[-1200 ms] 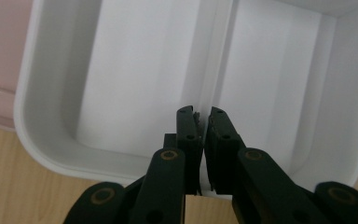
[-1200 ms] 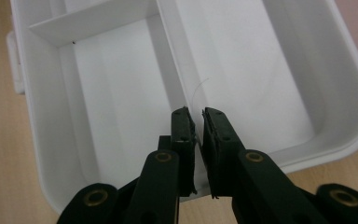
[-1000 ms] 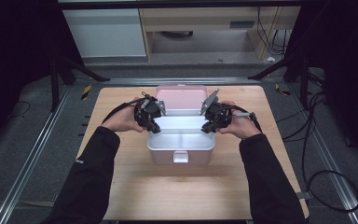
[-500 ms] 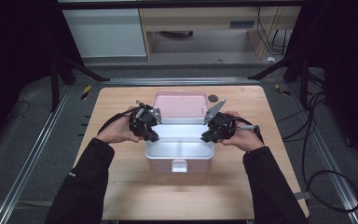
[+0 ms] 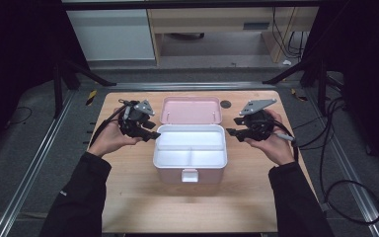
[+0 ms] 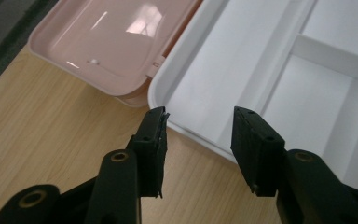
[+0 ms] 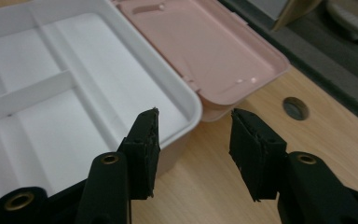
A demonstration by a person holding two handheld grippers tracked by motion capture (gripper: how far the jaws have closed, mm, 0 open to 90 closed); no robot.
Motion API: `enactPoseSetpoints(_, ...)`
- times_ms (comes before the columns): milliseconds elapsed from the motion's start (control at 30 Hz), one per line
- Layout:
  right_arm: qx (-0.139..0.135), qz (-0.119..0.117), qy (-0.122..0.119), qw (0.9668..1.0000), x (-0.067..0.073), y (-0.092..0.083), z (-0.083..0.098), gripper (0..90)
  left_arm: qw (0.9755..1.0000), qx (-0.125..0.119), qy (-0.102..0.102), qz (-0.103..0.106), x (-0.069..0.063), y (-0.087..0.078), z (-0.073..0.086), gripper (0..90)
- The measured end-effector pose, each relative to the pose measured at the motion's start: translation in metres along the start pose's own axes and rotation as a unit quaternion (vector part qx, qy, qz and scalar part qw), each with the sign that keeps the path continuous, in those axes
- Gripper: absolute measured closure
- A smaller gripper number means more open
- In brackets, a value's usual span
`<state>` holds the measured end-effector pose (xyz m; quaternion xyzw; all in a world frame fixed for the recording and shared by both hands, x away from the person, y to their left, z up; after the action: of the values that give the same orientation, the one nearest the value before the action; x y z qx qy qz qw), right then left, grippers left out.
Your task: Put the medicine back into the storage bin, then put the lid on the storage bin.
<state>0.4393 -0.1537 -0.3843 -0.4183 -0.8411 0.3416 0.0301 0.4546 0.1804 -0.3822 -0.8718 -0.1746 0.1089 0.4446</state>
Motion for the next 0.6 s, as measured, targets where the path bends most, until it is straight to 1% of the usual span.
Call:
enactPoseSetpoints(33,-0.003,0.005,0.006,1.0,-0.003,-0.001,0.001,50.9,1.0,-0.005,-0.006,-0.004,0.001,0.0,0.001,53.1)
enactPoseSetpoints(67,-0.003,0.005,0.006,1.0,-0.003,-0.001,0.001,50.9,1.0,-0.005,-0.006,-0.004,0.001,0.0,0.001,51.4)
enactPoseSetpoints(100,-0.004,0.018,0.018,0.9997,-0.008,-0.003,0.003,47.4,0.9998,-0.011,-0.01,-0.011,0.003,-0.001,0.001,51.0)
enactPoseSetpoints(133,-0.004,0.018,0.018,0.9997,-0.008,-0.003,0.003,47.4,0.9997,-0.013,-0.014,-0.017,0.005,-0.002,0.002,51.0)
enactPoseSetpoints(167,-0.004,0.024,0.022,0.9995,-0.011,-0.003,0.003,47.3,0.9995,-0.014,-0.016,-0.023,0.007,-0.002,0.003,51.2)
enactPoseSetpoints(200,-0.007,0.032,0.028,0.9991,-0.014,-0.003,0.003,45.9,0.9992,-0.019,-0.022,-0.028,0.009,-0.003,0.003,51.4)
enactPoseSetpoints(233,-0.016,0.048,0.039,0.998,-0.019,-0.001,0.003,44.7,0.9987,-0.026,-0.031,-0.03,0.011,-0.003,0.003,51.5)
enactPoseSetpoints(267,-0.016,0.048,0.039,0.998,-0.019,-0.001,0.003,44.7,0.9981,-0.031,-0.041,-0.033,0.014,-0.004,0.003,51.5)
enactPoseSetpoints(300,-0.017,0.055,0.05,0.9971,-0.023,0.002,0.003,44.0,0.997,-0.04,-0.048,-0.045,0.018,-0.004,0.002,50.9)
enactPoseSetpoints(333,-0.017,0.055,0.05,0.9971,-0.023,0.002,0.003,44.0,0.997,-0.04,-0.048,-0.045,0.018,-0.004,0.002,50.5)
enactPoseSetpoints(400,-0.019,0.059,0.054,0.9966,-0.026,0.007,0.003,42.9,0.9948,-0.059,-0.063,-0.053,0.022,-0.005,0.001,50.5)
enactPoseSetpoints(433,-0.019,0.057,0.067,0.996,-0.028,0.012,0.003,42.1,0.9935,-0.07,-0.071,-0.056,0.025,-0.006,0.0,50.3)
enactPoseSetpoints(467,-0.02,0.057,0.068,0.9958,-0.029,0.015,0.003,41.9,0.9901,-0.092,-0.085,-0.063,0.031,-0.006,-0.002,50.5)
enactPoseSetpoints(500,-0.02,0.057,0.07,0.9957,-0.03,0.019,0.003,41.6,0.9883,-0.101,-0.091,-0.068,0.035,-0.006,-0.002,50.9)
enactPoseSetpoints(533,-0.018,0.057,0.073,0.9955,-0.031,0.022,0.002,41.6,0.9883,-0.101,-0.091,-0.068,0.035,-0.006,-0.002,51.3)
enactPoseSetpoints(600,-0.018,0.057,0.073,0.9955,-0.032,0.025,0.001,41.5,0.9846,-0.116,-0.1,-0.084,0.042,-0.006,-0.003,51.6)
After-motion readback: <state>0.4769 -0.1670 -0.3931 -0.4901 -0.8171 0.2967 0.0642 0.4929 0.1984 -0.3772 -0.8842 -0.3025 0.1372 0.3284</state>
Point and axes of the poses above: each handheld gripper's, and its own axes: y roughly forward along the jaws, z roughly out of its underside, x roughly to its left, the point moved 4 cm from there along y, roughly forward along the jaws, and after that the axes turned 10 degrees about z, right-handed, at the moved point
